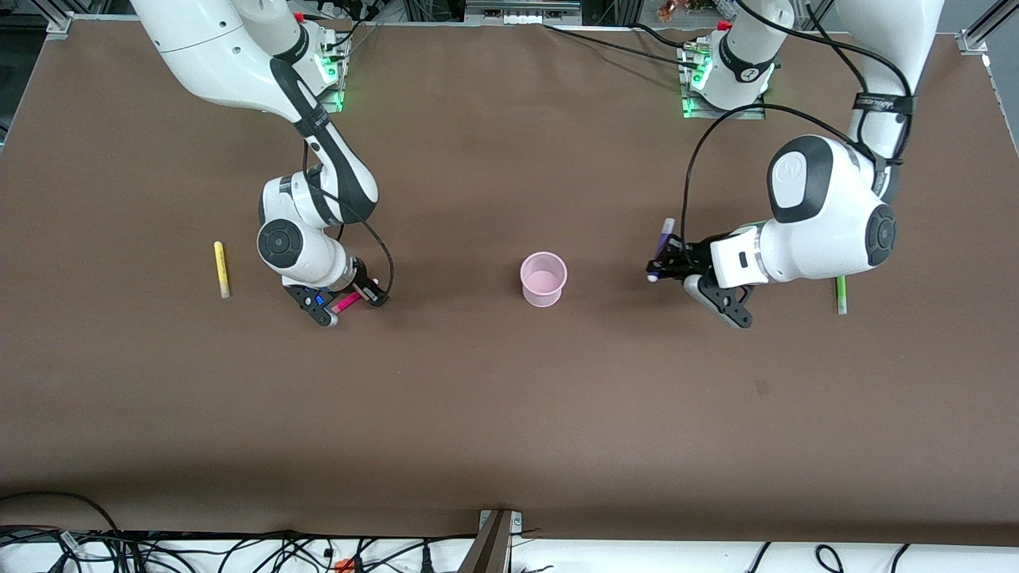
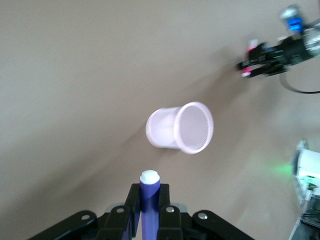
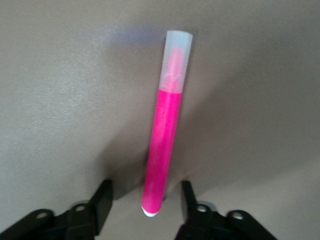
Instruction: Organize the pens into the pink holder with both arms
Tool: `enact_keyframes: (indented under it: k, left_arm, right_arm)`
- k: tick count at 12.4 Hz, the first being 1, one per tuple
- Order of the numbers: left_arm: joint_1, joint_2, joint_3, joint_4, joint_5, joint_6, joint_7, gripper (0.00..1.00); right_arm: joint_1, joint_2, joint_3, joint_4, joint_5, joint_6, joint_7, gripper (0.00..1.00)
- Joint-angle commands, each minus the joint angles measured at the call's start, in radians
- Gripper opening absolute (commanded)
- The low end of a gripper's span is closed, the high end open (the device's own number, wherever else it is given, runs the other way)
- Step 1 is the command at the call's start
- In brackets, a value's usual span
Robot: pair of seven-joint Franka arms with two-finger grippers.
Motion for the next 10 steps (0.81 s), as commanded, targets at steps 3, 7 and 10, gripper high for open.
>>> enact_keyframes:
  k: [3,7,10]
  left_arm:
    - [-0.005,0.072,-0.069,0.058,-0.273,0.044,0.479,0.00]
    - [-0.030,0.106,-0.209,0.070,-0.395,0.226,0.802,0.00]
    - [-0.053,0.138,-0.264,0.051,-0.544,0.331,1.056,0.00]
  right_arm:
    - [-0.005,-0.015,-0.002,-0.017,0.013,0.006,-0.021,0.00]
    - [-0.005,-0.015,0.000,-0.008,0.015,0.001,-0.016,0.00]
    - [-0.008,-0.016,0.006,0.068,0.085,-0.105,-0.024,0.00]
